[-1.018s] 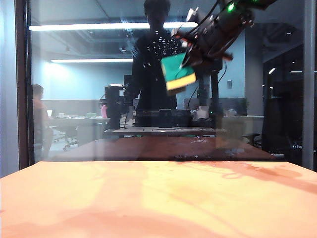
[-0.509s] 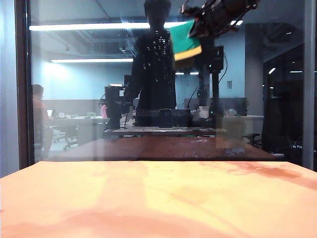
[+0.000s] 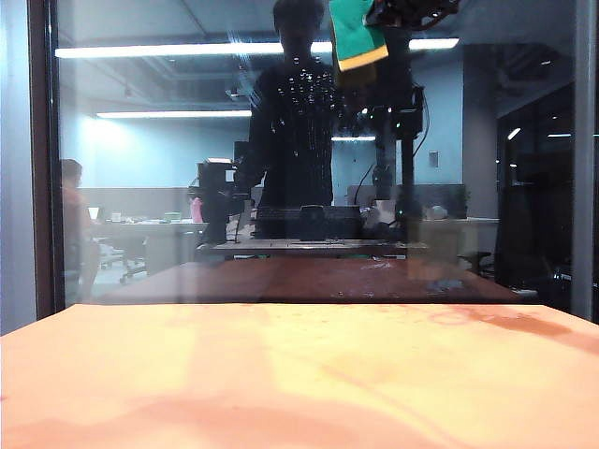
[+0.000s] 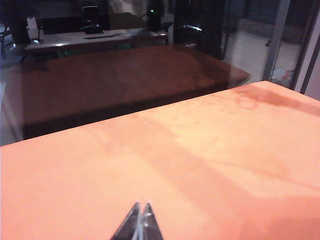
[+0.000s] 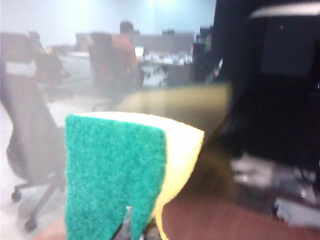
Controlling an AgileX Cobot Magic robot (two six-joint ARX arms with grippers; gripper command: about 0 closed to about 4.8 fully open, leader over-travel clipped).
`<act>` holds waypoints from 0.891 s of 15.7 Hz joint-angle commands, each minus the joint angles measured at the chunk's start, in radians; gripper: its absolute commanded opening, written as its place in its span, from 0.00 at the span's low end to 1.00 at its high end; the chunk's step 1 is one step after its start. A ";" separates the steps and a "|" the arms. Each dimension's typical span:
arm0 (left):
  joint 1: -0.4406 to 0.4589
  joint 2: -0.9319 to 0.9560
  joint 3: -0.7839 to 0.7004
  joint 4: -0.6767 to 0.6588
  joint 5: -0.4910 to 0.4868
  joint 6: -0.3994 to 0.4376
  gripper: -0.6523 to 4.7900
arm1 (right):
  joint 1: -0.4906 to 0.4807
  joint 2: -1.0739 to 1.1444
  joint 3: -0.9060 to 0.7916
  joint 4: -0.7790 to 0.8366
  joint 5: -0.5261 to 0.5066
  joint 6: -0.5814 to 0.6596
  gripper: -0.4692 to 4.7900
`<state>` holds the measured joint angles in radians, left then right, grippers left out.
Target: Pick up the sponge from the table, wipe the water off the glass, and finally place the sponge back on the table.
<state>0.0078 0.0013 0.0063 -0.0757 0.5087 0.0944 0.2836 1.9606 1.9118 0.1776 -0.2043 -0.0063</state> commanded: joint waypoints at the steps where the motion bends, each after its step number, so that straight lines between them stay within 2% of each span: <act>1: 0.000 0.001 0.003 0.013 0.001 0.003 0.11 | 0.002 0.052 0.071 0.009 0.001 -0.005 0.07; 7: 0.000 0.001 0.003 0.013 0.001 0.003 0.11 | 0.000 0.167 0.101 -0.043 0.015 -0.006 0.07; 11: 0.000 0.001 0.003 0.013 0.000 0.003 0.11 | 0.000 0.219 0.100 -0.211 0.097 -0.106 0.07; 14: 0.000 0.001 0.003 0.014 0.000 0.003 0.11 | -0.007 0.244 0.098 -0.288 0.123 -0.106 0.07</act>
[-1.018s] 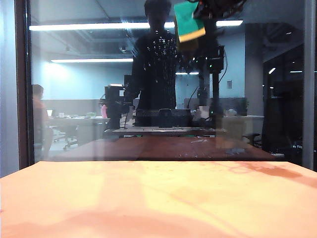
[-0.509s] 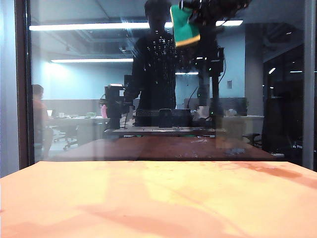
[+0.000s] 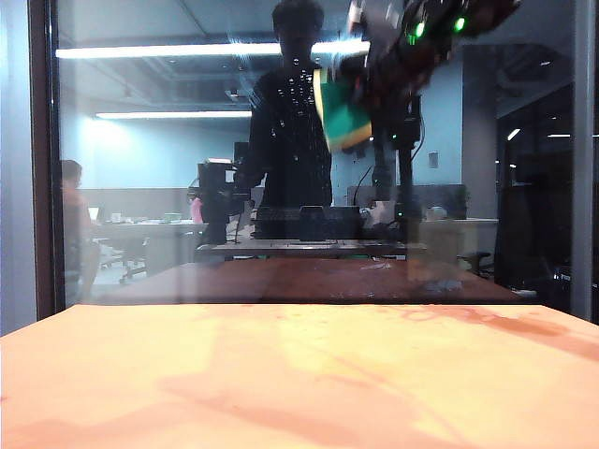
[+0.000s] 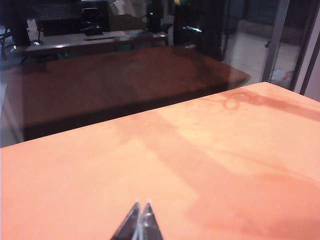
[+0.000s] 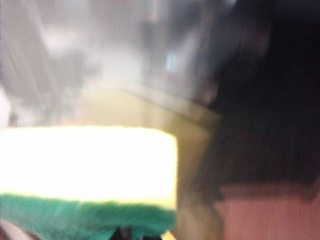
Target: Pick up the sponge from the table, wipe the water off the glass, and finally place the sponge back on the table.
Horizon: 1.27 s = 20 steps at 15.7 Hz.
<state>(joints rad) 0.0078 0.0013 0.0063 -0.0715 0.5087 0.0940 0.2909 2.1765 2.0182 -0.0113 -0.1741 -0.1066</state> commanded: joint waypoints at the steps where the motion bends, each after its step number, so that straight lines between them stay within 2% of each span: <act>1: 0.000 0.001 0.003 0.009 0.001 0.003 0.11 | -0.017 0.031 -0.008 -0.126 0.118 -0.006 0.07; 11: 0.000 0.001 0.003 0.009 0.000 0.003 0.11 | -0.016 -0.080 0.011 -0.068 0.101 -0.001 0.07; 15: 0.000 0.001 0.003 0.010 0.000 0.003 0.11 | -0.011 -0.083 0.229 -0.075 0.090 0.007 0.07; 20: 0.000 0.001 0.003 0.009 0.001 0.003 0.11 | 0.000 -0.081 0.293 -0.116 0.066 0.010 0.07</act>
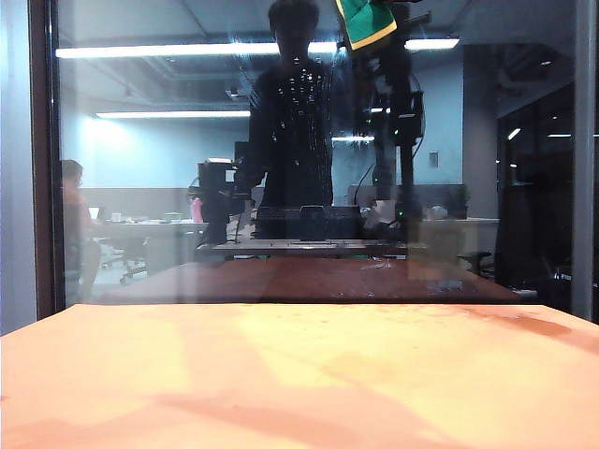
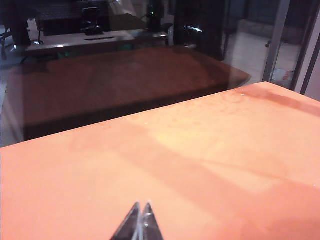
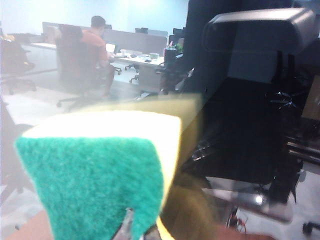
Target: Pick up the sponge from the table, wipe the water off the glass, and finally place the sponge back on the table.
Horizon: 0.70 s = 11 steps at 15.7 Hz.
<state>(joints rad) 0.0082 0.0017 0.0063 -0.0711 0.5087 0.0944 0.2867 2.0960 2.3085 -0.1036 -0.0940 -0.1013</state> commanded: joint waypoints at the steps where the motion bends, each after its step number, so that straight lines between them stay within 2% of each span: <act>1: 0.000 0.001 0.003 0.009 0.000 0.003 0.11 | 0.011 0.002 0.003 -0.038 -0.013 0.004 0.07; 11: 0.000 0.001 0.003 0.009 0.000 0.003 0.11 | 0.074 0.174 0.002 -0.218 -0.013 0.003 0.07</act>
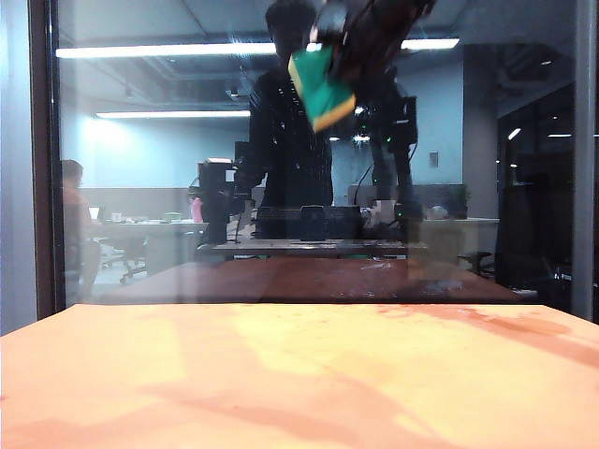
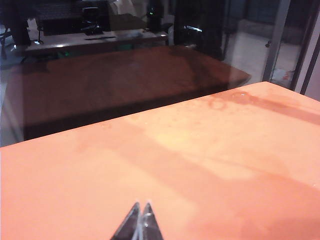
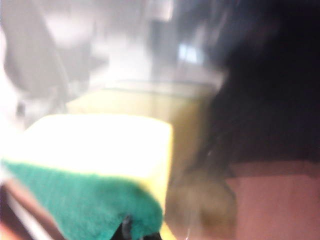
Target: Pick up the sponge from the table, wipe the water off the glass, and finally place the sponge back on the table.
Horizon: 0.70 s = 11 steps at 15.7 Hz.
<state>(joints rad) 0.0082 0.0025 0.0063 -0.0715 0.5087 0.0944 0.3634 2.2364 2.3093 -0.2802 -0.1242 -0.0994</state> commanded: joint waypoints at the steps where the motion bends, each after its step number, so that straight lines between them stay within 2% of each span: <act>1: 0.000 0.000 0.003 0.016 0.001 0.003 0.11 | -0.003 0.061 0.001 -0.061 0.018 0.001 0.07; 6: 0.000 0.000 0.003 0.061 0.001 0.002 0.11 | -0.003 0.077 0.006 -0.040 0.019 0.001 0.07; 11: 0.000 0.000 0.003 0.075 0.002 0.002 0.11 | -0.004 0.077 0.166 -0.039 0.018 0.001 0.07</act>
<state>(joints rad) 0.0082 0.0013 0.0063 -0.0177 0.5087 0.0940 0.3630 2.3291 2.4317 -0.4046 -0.1249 -0.0994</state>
